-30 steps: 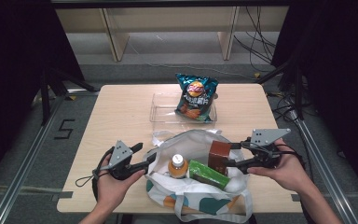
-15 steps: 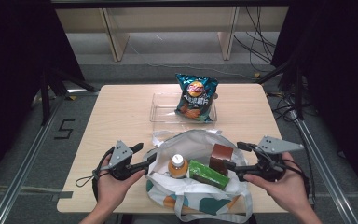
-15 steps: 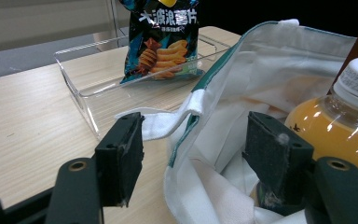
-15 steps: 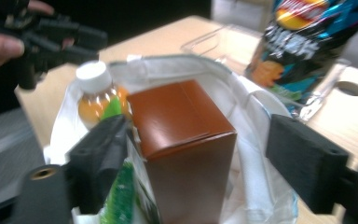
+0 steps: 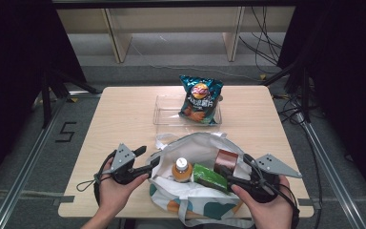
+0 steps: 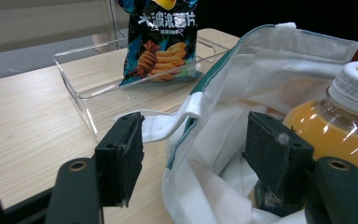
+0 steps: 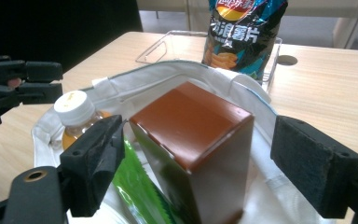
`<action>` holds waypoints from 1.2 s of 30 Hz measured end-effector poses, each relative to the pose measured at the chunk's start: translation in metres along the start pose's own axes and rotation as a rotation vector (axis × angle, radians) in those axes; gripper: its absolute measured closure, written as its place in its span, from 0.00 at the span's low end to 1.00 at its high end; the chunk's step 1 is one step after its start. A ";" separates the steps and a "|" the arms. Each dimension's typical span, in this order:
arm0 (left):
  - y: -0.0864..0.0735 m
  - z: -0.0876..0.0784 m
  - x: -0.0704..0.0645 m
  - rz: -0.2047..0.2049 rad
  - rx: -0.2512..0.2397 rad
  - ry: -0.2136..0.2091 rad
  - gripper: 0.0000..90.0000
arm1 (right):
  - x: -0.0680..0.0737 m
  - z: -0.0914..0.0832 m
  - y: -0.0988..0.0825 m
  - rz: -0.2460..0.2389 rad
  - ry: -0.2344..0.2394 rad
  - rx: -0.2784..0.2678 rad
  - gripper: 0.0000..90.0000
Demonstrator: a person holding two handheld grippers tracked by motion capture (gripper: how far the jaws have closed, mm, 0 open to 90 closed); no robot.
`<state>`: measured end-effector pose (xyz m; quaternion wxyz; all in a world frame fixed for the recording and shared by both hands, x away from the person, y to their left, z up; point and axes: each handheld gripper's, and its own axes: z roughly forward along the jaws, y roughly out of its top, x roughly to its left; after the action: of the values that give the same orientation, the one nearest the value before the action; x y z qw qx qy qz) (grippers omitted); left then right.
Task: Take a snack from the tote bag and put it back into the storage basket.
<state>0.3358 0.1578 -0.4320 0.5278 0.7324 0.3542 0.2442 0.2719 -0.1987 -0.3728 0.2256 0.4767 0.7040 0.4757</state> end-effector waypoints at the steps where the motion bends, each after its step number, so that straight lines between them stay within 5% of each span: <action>1: 0.000 0.000 0.000 -0.003 -0.001 0.000 0.41 | 0.004 0.001 0.000 0.010 0.010 -0.006 0.20; 4: 0.000 0.000 0.000 -0.003 -0.003 0.001 0.41 | 0.008 0.008 -0.003 -0.014 -0.006 0.020 0.19; 7: 0.000 -0.001 0.001 0.005 -0.001 0.001 0.41 | 0.012 0.013 -0.006 0.022 -0.021 0.038 0.18; 16: 0.000 0.000 0.001 -0.002 0.004 0.002 0.41 | 0.011 0.027 -0.003 -0.033 -0.057 0.046 0.17; 17: 0.000 0.000 0.001 -0.004 0.004 0.002 0.40 | 0.014 0.027 -0.003 0.007 -0.056 0.054 0.17; 18: -0.001 0.000 0.001 -0.003 0.005 0.001 0.40 | 0.011 0.030 -0.002 -0.022 -0.053 0.042 0.17; 19: -0.001 0.000 0.001 -0.005 0.006 0.000 0.40 | 0.013 0.030 -0.002 0.007 -0.062 0.045 0.17; 20: -0.001 0.000 0.001 -0.007 0.007 0.001 0.40 | 0.010 0.031 -0.001 -0.023 -0.062 0.030 0.17; 21: -0.001 0.000 0.001 -0.008 0.007 0.001 0.40 | 0.013 0.031 0.000 0.006 -0.075 0.043 0.17; 23: -0.001 0.000 0.001 -0.016 0.008 0.000 0.40 | 0.011 0.034 0.000 -0.027 -0.088 0.037 0.17; 36: -0.002 0.001 0.001 -0.026 0.005 -0.012 0.40 | 0.010 0.043 -0.005 -0.024 -0.108 0.046 0.19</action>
<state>0.3364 0.1586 -0.4343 0.5313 0.7304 0.3612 0.2318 0.2988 -0.1704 -0.3950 0.2581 0.4984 0.7072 0.4300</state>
